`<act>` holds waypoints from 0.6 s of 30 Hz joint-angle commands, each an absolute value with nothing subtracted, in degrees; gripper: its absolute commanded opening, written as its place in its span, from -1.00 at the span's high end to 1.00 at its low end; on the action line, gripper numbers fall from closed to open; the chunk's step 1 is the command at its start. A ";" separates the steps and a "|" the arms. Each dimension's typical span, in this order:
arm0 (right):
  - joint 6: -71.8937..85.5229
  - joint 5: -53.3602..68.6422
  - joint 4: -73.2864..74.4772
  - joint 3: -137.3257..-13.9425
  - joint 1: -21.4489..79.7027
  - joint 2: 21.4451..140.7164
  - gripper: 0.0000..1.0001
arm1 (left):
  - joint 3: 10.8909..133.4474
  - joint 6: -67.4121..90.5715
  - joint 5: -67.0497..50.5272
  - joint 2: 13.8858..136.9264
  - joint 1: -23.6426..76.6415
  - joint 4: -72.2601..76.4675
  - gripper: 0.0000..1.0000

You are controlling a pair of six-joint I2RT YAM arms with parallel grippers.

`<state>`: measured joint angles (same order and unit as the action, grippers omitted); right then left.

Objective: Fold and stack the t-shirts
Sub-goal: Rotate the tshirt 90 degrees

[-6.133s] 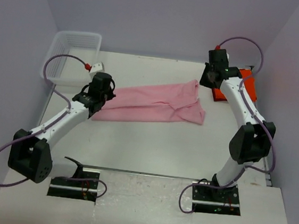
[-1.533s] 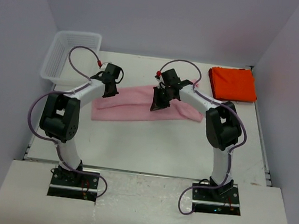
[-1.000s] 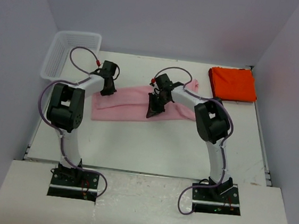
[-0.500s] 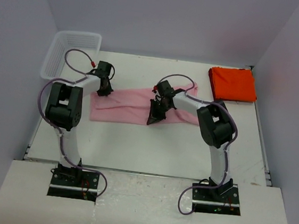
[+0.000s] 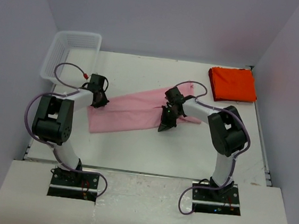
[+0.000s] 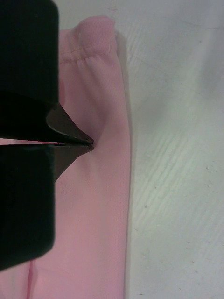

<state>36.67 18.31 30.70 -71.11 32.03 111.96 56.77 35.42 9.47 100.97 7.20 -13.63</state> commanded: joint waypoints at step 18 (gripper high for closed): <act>29.79 0.62 44.30 -78.66 24.08 102.04 0.93 | 36.48 42.01 6.32 83.86 20.30 -19.25 1.00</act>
